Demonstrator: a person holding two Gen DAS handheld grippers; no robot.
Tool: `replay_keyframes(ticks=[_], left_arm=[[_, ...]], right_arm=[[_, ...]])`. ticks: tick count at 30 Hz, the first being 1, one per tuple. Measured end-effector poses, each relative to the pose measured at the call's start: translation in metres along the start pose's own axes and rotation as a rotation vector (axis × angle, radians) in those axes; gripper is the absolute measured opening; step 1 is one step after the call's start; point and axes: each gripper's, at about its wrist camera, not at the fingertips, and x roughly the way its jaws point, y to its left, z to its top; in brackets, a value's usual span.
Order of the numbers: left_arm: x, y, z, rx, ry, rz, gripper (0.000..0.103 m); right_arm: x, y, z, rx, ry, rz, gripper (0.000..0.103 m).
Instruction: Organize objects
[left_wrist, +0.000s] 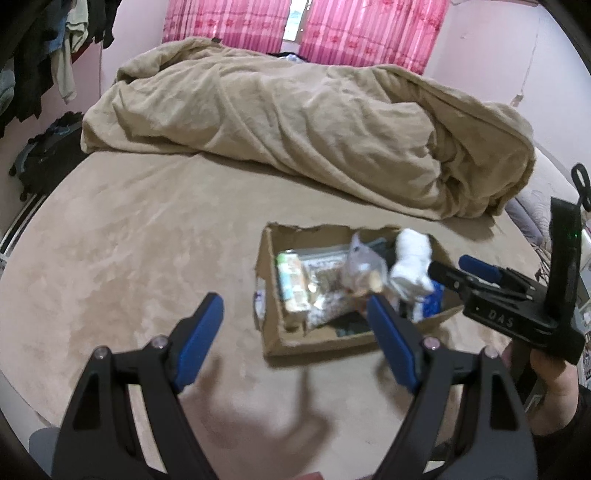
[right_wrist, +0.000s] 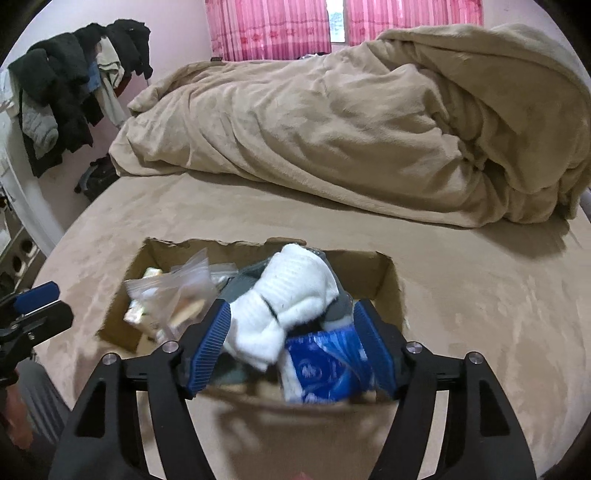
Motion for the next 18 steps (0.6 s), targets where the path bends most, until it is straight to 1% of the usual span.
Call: replay_keyframes(ticks=[2, 12, 18], left_arm=[[-0.008, -0.007, -0.001, 0.008, -0.004, -0.002, 0.082], [-0.059, -0.038, -0.016, 0.031, -0.028, -0.005, 0.082], [-0.091, -0.054, -0.033, 0.020, -0.023, 0.018, 0.082]], right_arm=[[-0.016, 0.000, -0.003, 0.010, -0.005, -0.010, 0.072], [-0.100, 0.004, -0.023, 0.036, -0.034, -0.006, 0.072], [-0.139, 0.014, -0.036, 0.032, -0.045, 0.002, 0.072]])
